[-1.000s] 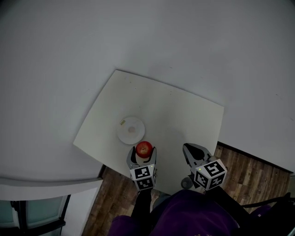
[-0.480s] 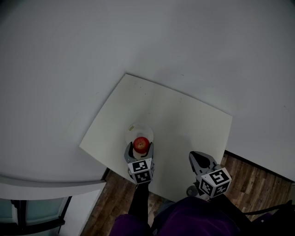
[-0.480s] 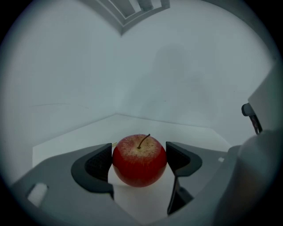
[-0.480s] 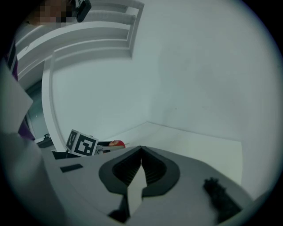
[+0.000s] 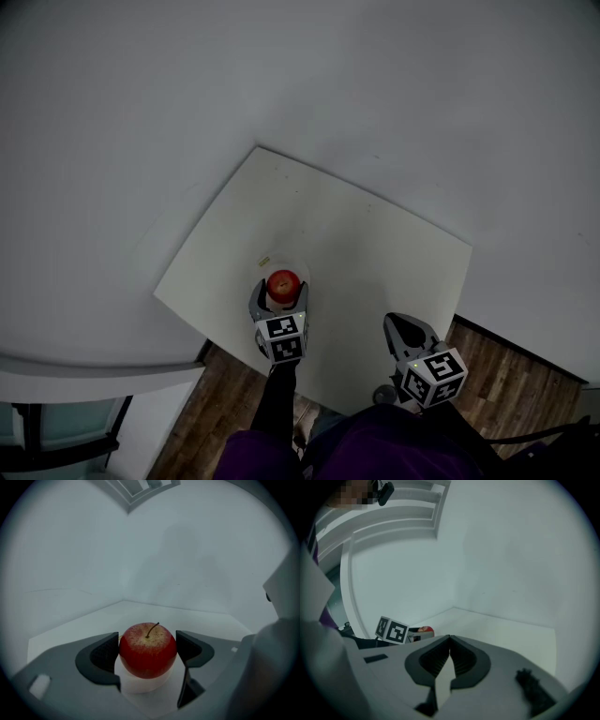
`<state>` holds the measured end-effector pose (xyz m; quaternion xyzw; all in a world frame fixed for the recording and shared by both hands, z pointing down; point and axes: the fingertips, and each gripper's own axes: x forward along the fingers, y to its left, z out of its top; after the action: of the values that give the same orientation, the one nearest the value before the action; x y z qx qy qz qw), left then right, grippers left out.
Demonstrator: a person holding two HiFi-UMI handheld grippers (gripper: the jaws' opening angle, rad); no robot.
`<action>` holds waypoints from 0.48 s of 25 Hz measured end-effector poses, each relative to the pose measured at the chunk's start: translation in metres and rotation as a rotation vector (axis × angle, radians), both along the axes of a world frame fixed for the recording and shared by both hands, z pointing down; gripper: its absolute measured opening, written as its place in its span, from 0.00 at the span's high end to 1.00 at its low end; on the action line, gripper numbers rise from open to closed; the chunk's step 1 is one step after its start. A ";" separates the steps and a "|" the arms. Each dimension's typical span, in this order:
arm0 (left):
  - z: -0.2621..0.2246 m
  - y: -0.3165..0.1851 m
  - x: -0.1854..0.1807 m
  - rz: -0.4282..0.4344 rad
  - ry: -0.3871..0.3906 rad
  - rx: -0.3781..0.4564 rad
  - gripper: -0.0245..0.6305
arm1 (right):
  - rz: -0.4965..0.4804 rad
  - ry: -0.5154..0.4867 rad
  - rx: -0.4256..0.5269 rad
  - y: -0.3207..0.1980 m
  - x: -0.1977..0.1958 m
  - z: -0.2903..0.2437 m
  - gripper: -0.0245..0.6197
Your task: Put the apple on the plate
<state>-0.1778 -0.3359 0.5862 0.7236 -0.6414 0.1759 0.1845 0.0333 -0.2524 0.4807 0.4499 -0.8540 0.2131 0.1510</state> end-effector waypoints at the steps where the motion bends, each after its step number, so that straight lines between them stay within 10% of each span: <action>1: 0.001 -0.002 -0.001 0.000 -0.006 -0.003 0.37 | 0.000 0.001 -0.002 -0.001 0.000 0.001 0.95; 12: 0.015 -0.013 -0.006 -0.008 -0.008 -0.025 0.37 | 0.017 0.003 -0.024 -0.004 0.005 0.010 0.95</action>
<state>-0.1840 -0.3493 0.6007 0.7180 -0.6427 0.1864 0.1917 0.0386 -0.2565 0.4905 0.4555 -0.8474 0.2239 0.1560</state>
